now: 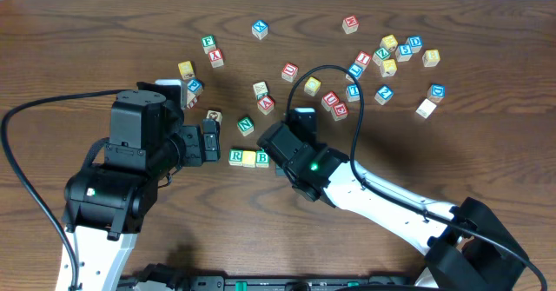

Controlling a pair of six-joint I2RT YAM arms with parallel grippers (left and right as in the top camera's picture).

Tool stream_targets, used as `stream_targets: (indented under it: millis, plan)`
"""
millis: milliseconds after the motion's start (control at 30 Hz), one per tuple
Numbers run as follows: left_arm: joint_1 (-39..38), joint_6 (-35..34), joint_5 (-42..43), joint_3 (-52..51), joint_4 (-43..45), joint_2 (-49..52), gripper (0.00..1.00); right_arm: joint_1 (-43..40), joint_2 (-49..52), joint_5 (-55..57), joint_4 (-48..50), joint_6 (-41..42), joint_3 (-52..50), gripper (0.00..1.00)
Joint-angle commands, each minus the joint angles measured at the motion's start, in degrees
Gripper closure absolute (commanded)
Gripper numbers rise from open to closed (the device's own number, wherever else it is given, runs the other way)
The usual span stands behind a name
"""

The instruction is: Spell out ROBOT

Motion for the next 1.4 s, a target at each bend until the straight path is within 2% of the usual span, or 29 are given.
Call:
stream_targets:
  millis: [0,300,400,467,1067,1367]
  plan:
    - [0.2,0.5,0.3,1.0,0.0,-0.1,0.02,0.5,-0.3,6.0,-1.6,1.7,0.3,0.91]
    - [0.2,0.5,0.3,1.0,0.0,-0.1,0.02,0.4,4.6,5.2,-1.9,2.4,0.3,0.93]
    - [0.2,0.5,0.3,1.0,0.0,-0.1,0.02,0.5,7.2,4.3,-1.8,2.3,0.3,0.99]
    - [0.2,0.5,0.3,1.0,0.0,-0.1,0.02,0.5,7.3,4.3,-1.8,2.3,0.3,0.99]
    - [0.2,0.5,0.3,1.0,0.0,-0.1,0.02,0.6,7.3,-2.3,-0.3,2.3,0.3,0.99]
    - [0.2,0.5,0.3,1.0,0.0,-0.1,0.02,0.6,7.3,-5.1,1.2,-1.8,0.3,0.98]
